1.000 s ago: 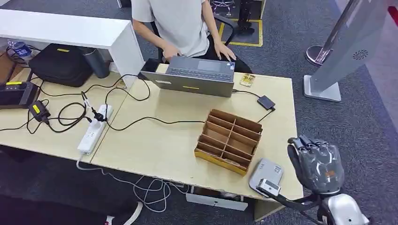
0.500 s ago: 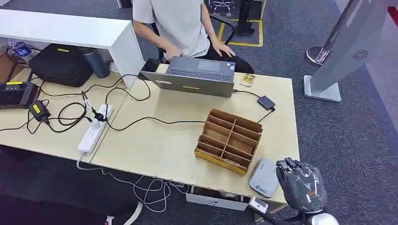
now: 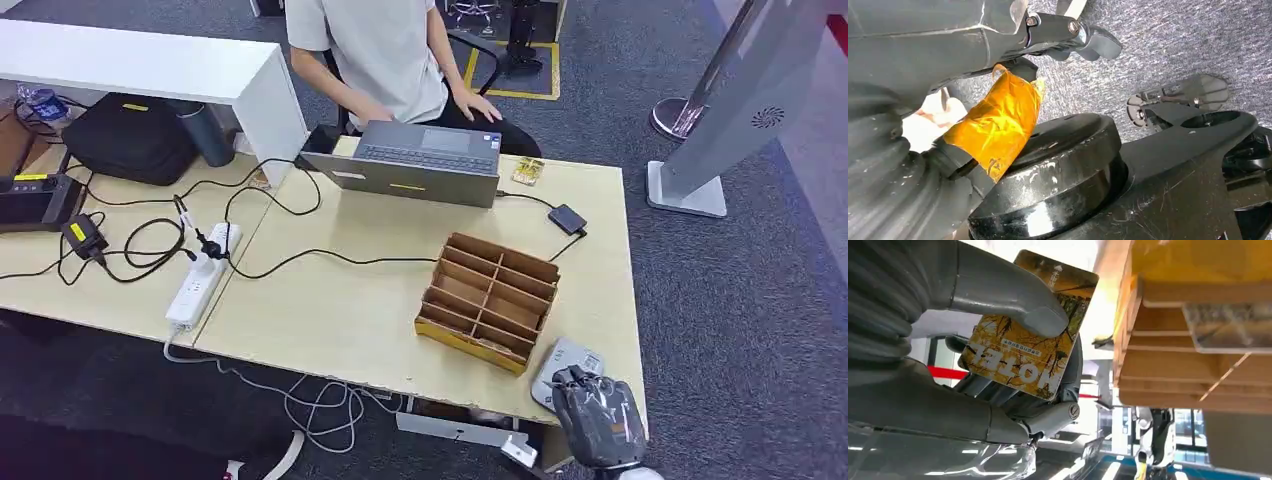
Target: Pass the card to the sensor for recognition and then transmit it.
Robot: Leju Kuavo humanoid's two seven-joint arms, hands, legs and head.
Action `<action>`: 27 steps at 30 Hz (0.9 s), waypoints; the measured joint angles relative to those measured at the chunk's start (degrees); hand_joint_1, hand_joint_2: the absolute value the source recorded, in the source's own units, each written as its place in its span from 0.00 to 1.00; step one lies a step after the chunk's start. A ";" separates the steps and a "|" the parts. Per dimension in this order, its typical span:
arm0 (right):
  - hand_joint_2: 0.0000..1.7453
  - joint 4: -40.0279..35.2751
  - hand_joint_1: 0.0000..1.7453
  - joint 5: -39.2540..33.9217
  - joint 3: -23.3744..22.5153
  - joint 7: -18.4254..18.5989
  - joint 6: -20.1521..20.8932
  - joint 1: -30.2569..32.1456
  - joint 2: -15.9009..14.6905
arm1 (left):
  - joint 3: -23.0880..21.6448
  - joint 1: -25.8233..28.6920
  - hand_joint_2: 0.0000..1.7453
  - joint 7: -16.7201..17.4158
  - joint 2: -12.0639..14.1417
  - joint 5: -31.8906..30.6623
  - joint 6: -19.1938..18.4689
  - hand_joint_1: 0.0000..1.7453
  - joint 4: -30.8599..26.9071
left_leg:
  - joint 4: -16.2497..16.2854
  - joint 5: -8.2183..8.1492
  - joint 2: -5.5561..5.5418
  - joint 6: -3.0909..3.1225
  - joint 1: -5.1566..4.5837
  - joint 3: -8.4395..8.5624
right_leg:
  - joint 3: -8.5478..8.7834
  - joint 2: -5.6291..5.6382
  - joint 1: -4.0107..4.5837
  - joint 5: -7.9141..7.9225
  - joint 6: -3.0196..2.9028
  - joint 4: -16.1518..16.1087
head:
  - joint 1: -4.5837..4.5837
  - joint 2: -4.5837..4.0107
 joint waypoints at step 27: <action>1.00 -8.64 1.00 -3.39 -4.02 -1.05 2.12 -14.19 -0.79 | -0.04 -0.29 1.00 0.13 0.00 -3.21 0.50 0.00 0.00 | 0.01 0.05 0.21 0.01 -0.01 0.07 | 0.02 0.21 -0.01 0.13 -0.03 0.03 | 0.00 0.00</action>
